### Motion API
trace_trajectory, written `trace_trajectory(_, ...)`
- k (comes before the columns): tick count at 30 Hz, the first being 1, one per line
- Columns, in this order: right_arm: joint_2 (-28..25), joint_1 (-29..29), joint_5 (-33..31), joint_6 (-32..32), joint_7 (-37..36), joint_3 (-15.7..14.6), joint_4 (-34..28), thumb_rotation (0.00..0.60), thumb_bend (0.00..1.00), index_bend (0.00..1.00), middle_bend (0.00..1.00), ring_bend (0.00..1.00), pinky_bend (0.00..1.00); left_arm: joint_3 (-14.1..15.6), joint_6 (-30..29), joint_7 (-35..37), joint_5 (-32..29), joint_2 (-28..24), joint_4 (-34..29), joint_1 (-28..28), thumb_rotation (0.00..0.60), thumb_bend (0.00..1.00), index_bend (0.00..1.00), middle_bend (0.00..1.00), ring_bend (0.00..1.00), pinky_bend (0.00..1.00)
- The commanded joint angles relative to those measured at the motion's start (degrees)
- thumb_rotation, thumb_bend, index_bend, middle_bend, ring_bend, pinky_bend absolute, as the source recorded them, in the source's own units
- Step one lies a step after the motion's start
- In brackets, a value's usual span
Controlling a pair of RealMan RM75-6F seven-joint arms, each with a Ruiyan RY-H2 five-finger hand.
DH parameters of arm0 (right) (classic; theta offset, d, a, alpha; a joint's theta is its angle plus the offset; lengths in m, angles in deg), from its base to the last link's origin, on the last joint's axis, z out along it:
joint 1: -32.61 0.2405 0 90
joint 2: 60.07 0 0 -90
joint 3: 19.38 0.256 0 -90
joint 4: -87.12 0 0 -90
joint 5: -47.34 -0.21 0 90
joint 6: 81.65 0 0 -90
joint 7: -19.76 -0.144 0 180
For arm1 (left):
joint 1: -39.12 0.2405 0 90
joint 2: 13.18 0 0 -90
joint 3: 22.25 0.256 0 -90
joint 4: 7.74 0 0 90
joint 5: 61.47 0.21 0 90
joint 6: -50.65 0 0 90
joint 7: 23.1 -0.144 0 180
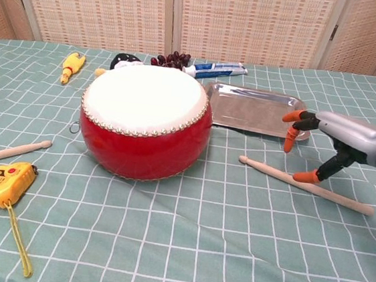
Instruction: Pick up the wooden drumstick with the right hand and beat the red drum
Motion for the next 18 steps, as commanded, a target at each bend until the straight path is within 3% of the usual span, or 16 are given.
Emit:
trace_trajectory(1,2.64,1.68,-2.01,-1.41,2.53,0.86,2.84,0.600,0.21,0.45,0.08,0.00,0.01,0.04,0.07,0.31,-0.24,0.06,0.37,0.16,0.600,0.30,0.00,0.00,0.00,0.00)
trace_trajectory(18,5.64,3.33,-5.79,-3.93,4.93,0.62,5.51,0.600,0.28,0.48,0.08,0.00,0.01,0.01,0.54,1.31,-0.45,0.54,1.61,0.19,0.600,0.30,0.00,0.00,0.00,0.00)
